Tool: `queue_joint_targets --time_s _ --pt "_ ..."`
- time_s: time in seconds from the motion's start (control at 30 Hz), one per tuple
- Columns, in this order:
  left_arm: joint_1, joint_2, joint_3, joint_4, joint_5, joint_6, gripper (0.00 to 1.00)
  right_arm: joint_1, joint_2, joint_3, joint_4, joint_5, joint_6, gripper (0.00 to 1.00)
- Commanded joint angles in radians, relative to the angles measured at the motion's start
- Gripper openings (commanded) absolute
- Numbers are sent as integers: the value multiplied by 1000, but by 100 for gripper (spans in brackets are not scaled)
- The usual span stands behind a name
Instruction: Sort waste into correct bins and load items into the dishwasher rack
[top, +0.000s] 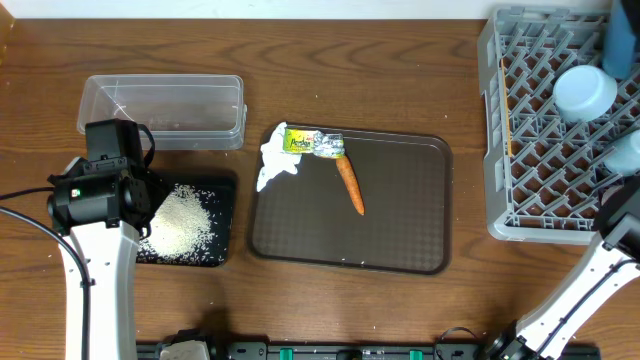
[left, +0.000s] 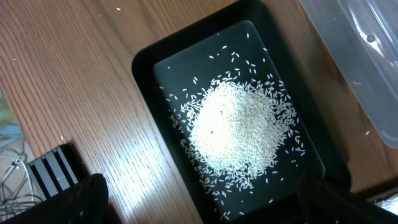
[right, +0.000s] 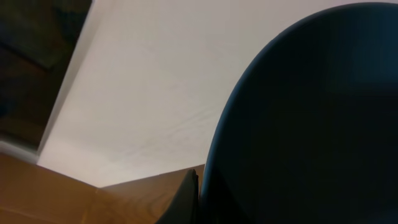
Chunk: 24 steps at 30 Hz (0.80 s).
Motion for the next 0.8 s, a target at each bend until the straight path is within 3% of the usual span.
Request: queue_joint_targets --time_s 0.0,0.37,0.6,0.77 --pt "6 0 11 -3 -2 -5 99 -56 11 -3 -50 27 52 1" --pt "6 0 11 -3 -2 -5 99 -98 11 -5 -106 -16 44 1" --pt "6 0 11 -3 -2 -5 99 -90 11 -5 103 -89 252 1" --pt "6 0 11 -3 -2 -5 99 -84 14 -10 140 -63 268 1"
